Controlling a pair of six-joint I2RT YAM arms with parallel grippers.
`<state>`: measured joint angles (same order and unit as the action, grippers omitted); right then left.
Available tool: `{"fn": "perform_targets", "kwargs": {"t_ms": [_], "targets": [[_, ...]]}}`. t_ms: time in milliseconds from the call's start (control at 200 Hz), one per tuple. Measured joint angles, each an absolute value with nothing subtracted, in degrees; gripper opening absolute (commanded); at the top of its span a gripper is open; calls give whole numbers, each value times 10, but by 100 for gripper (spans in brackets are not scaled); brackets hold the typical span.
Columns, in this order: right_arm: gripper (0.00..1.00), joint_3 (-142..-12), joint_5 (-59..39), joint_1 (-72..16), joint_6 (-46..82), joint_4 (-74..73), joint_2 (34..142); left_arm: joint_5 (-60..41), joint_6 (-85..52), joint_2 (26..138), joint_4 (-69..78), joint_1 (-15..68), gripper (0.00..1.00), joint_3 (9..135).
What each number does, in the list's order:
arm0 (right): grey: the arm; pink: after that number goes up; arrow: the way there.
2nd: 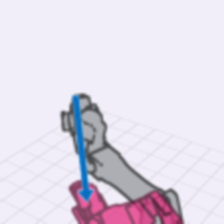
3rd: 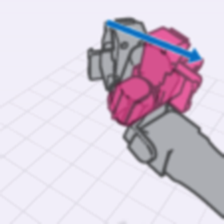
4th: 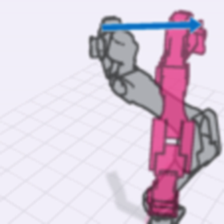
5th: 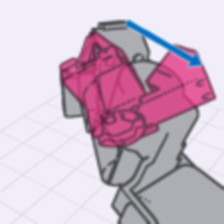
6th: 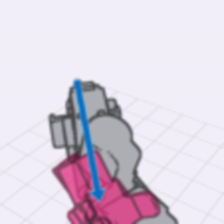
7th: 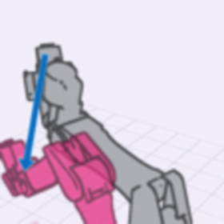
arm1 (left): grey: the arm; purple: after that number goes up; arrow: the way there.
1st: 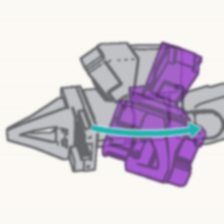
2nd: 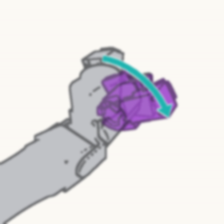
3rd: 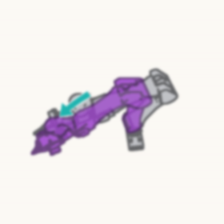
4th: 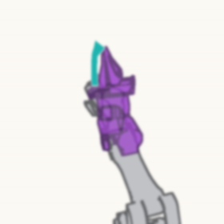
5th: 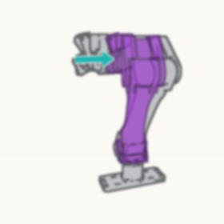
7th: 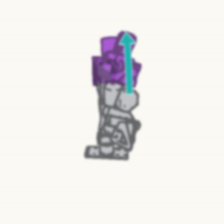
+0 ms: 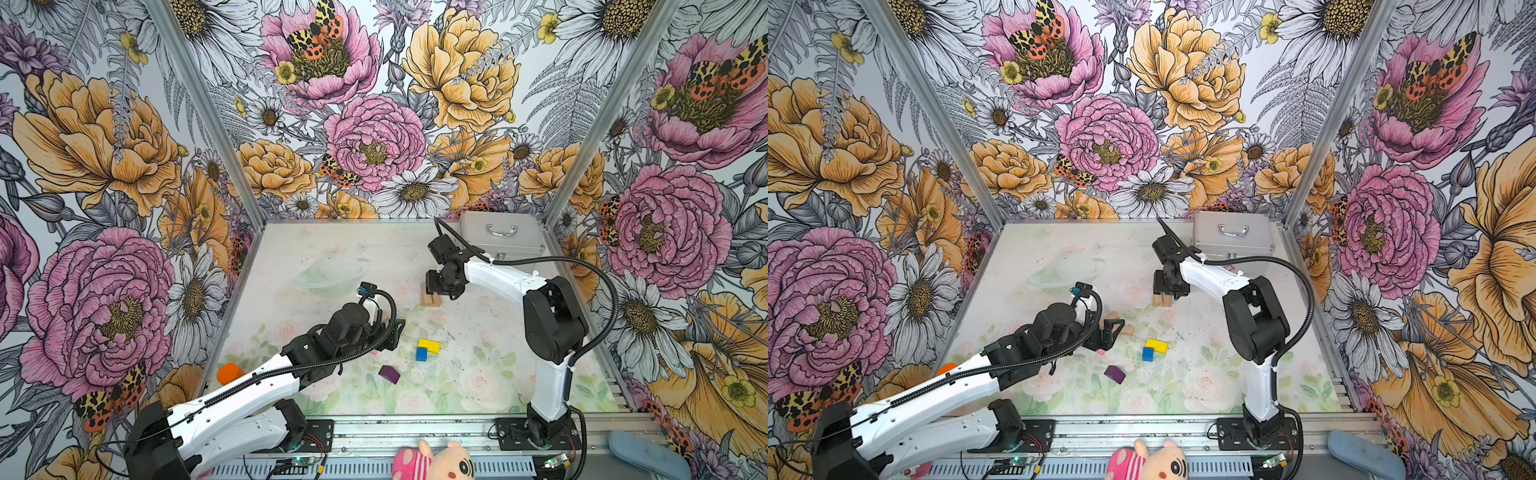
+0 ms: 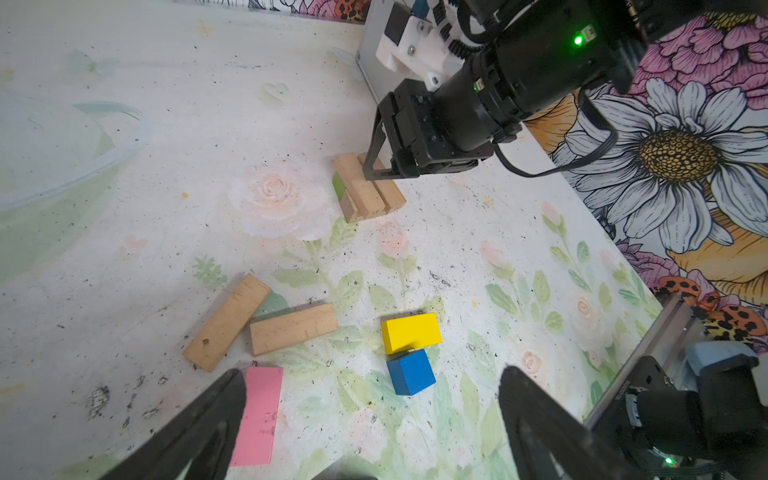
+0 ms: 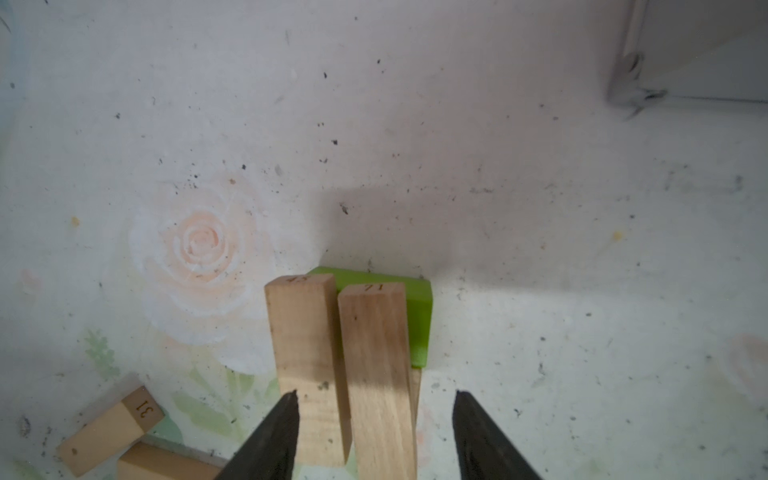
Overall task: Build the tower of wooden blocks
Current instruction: 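Open the right gripper to release the block numbered 71, then close the right gripper around blocks 45 and 71 to press them together, then open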
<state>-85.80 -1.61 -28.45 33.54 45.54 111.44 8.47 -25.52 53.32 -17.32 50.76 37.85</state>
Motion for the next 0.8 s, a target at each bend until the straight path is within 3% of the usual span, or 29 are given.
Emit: {"fn": "perform_targets", "kwargs": {"t_ms": [796], "targets": [[71, -910, 19, -319, 355, 491, 1159, 85, -266, 450, -187, 508, 96, 328]]}}
